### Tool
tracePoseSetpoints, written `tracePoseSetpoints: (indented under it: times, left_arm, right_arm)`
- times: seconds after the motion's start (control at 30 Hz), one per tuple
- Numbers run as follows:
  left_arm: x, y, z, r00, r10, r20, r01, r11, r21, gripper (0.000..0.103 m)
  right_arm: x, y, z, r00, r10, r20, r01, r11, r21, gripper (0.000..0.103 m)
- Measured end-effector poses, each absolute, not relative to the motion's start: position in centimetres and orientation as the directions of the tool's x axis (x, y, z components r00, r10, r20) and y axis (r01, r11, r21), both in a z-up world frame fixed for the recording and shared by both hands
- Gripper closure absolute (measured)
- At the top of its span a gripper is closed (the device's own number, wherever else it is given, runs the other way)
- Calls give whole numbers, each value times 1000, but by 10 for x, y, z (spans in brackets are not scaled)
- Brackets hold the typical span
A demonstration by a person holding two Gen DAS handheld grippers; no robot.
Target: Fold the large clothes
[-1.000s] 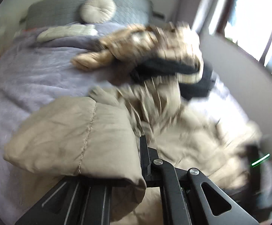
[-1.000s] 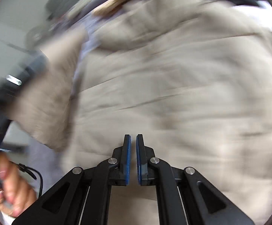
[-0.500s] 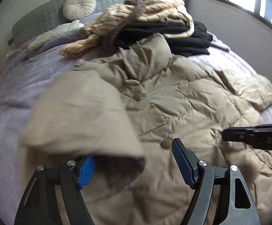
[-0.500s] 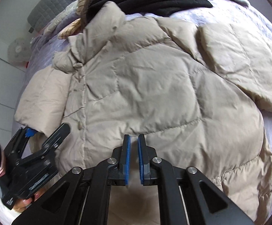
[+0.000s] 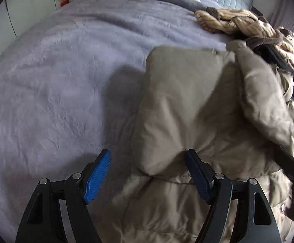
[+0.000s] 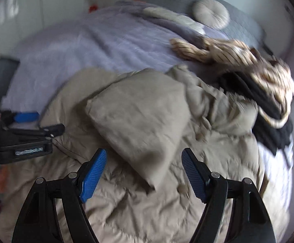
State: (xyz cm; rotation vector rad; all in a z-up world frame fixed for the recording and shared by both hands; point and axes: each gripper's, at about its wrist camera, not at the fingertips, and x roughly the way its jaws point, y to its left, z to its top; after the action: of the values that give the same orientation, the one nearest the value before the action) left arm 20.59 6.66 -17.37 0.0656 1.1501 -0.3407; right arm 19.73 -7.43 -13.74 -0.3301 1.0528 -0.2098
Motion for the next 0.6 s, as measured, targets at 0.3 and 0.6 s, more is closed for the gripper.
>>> tracePoseSetpoints:
  times: [0.3,0.6]
  left_arm:
    - [211,60,-185,342,-232,-910,335,935,-113,17]
    - [310,77,-164,175,-520,-836,287,839,-462,17]
  right_arm:
    - [196,-208,-133,364,-425,-829,572,804,-161,24]
    - [153,-291,-160,484,-130,-866,704,646,297,24]
